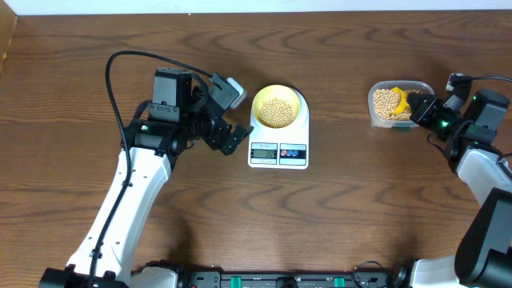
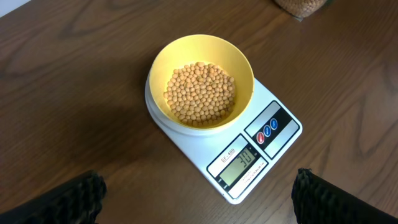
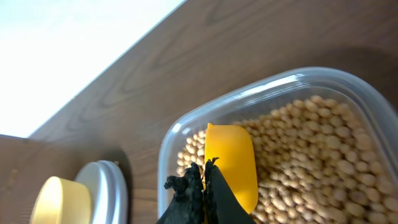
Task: Scoop item into bowl and weigh 50g on scale
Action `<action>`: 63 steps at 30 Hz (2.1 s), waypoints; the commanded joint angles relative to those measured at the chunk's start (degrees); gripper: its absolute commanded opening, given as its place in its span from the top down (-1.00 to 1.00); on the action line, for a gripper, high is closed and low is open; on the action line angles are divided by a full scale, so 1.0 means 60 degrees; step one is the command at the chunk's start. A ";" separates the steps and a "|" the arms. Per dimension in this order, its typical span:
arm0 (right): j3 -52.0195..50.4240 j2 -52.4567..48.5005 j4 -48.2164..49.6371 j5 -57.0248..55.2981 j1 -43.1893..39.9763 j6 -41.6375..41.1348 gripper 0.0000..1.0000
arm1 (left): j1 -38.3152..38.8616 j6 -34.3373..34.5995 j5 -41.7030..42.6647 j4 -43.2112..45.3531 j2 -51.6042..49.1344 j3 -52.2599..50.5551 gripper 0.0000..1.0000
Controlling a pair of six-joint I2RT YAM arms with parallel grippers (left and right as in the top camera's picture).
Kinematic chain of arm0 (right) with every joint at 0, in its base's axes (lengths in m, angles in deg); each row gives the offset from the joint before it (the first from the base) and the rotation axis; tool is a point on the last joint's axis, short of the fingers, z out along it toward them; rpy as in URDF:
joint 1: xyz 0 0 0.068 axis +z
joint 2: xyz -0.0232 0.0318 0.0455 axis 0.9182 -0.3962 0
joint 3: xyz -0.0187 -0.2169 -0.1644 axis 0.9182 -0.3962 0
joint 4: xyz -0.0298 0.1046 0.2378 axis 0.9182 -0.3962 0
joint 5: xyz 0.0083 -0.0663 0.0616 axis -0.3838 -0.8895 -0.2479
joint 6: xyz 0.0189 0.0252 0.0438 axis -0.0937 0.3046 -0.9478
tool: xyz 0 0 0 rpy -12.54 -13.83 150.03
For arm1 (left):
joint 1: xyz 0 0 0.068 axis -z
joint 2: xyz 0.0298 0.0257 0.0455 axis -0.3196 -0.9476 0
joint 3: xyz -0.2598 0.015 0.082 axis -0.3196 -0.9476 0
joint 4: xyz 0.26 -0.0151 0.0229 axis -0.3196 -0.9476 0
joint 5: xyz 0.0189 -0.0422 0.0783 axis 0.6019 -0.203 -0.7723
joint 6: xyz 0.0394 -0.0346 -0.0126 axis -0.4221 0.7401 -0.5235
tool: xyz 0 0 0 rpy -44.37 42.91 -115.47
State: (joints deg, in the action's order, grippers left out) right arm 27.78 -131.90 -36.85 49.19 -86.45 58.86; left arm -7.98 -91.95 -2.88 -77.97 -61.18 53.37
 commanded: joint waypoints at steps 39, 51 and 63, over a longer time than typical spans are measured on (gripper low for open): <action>0.0011 -0.0080 0.1683 0.3257 -0.1042 -0.1475 0.98 | -0.0022 0.0044 0.0124 0.0007 0.0106 -0.0073 -0.95; 0.0011 -0.0080 0.2098 0.3566 -0.0404 -0.2310 0.98 | -0.0022 0.0044 0.0124 0.0007 0.0106 -0.0073 -0.95; 0.0015 -0.0080 0.2830 0.2703 0.1461 -0.3308 0.98 | -0.0022 0.0044 0.0124 0.0007 0.0106 -0.0076 -0.95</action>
State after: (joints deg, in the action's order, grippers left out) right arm 27.78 -131.90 -20.57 68.14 -80.66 42.21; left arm -7.98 -91.93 -2.88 -77.97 -61.18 53.37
